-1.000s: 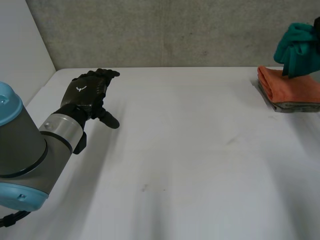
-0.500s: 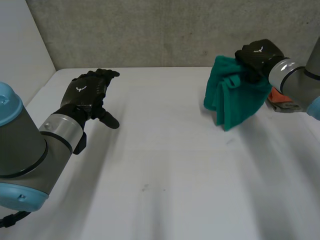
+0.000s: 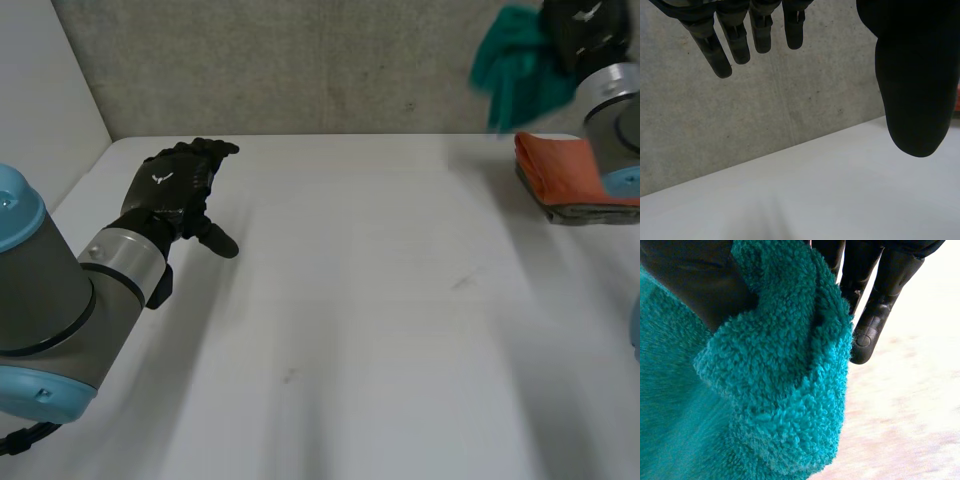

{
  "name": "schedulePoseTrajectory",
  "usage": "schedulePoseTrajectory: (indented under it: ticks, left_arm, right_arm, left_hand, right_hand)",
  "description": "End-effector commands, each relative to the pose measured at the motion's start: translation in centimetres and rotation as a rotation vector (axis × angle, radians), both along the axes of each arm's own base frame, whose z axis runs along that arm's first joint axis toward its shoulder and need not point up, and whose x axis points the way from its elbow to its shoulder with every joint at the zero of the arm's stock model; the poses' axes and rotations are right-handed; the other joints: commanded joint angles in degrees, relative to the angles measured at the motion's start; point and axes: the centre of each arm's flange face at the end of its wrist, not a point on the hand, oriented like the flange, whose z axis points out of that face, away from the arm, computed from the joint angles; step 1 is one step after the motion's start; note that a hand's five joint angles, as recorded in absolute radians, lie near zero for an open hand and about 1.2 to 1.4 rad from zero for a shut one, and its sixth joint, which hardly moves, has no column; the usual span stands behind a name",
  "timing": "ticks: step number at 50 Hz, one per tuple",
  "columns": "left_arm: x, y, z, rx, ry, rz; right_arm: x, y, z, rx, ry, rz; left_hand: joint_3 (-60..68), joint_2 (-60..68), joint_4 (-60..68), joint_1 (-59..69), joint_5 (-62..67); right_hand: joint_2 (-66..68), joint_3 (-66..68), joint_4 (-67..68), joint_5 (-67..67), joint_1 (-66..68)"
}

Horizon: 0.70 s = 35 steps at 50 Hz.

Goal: Fold the laundry.

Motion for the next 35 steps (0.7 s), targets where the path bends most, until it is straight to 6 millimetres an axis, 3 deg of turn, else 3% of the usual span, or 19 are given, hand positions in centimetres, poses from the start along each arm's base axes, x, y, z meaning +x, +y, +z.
schedulePoseTrajectory:
  ticks: [1, 2, 5, 6, 9, 14, 19, 35]
  left_arm:
    - [0.0, 0.0, -0.1, 0.003, -0.001, 0.001]
    - [0.0, 0.1, 0.0, 0.001, -0.001, -0.001]
    - [0.0, 0.1, -0.1, 0.003, -0.001, -0.002]
    - [0.0, 0.1, -0.1, 0.003, -0.001, -0.002]
    - [0.0, 0.1, -0.1, 0.003, -0.001, -0.002]
    - [0.0, 0.1, -0.2, 0.007, -0.003, -0.002]
    - [0.0, 0.1, -0.2, 0.007, -0.003, -0.002]
    - [0.0, 0.1, -0.3, 0.007, -0.003, -0.002]
  right_arm:
    - [-4.9, -2.7, -3.1, 0.002, -0.019, -0.047]
    - [-6.2, -3.2, -4.6, 0.046, -0.025, -0.045]
    - [-7.8, -3.7, -7.1, 0.116, -0.037, -0.03]
    - [-8.8, -4.1, -9.1, 0.163, -0.047, -0.018]
    - [-10.3, -4.6, -12.3, 0.232, -0.053, -0.014]
    - [-12.7, -4.7, -15.7, 0.326, -0.05, -0.016]
    - [-13.2, -4.2, -16.6, 0.391, -0.042, 0.016]
    - [-13.3, -3.4, -14.8, 0.394, 0.005, 0.013]
  left_hand:
    - [-1.45, -1.33, -1.17, -1.17, 0.32]
    - [-1.45, -1.33, -1.17, -1.17, 0.32]
    - [-1.45, -1.33, -1.17, -1.17, 0.32]
    - [-1.49, -1.38, -1.22, -1.22, 0.27]
    - [-1.45, -1.33, -1.17, -1.17, 0.32]
    - [-1.45, -1.33, -1.17, -1.17, 0.32]
    - [-1.45, -1.33, -1.17, -1.17, 0.32]
    - [-1.45, -1.33, -1.17, -1.17, 0.32]
  right_hand:
    - [12.86, 11.97, 11.74, 14.27, 27.74]
    - [12.86, 11.97, 11.74, 14.27, 27.74]
    - [12.86, 11.97, 11.74, 14.27, 27.74]
    - [12.86, 11.97, 11.74, 14.27, 27.74]
    - [12.86, 11.97, 11.74, 14.27, 27.74]
    - [12.86, 11.97, 11.74, 14.27, 27.74]
    - [12.86, 11.97, 11.74, 14.27, 27.74]
    - [12.86, 11.97, 11.74, 14.27, 27.74]
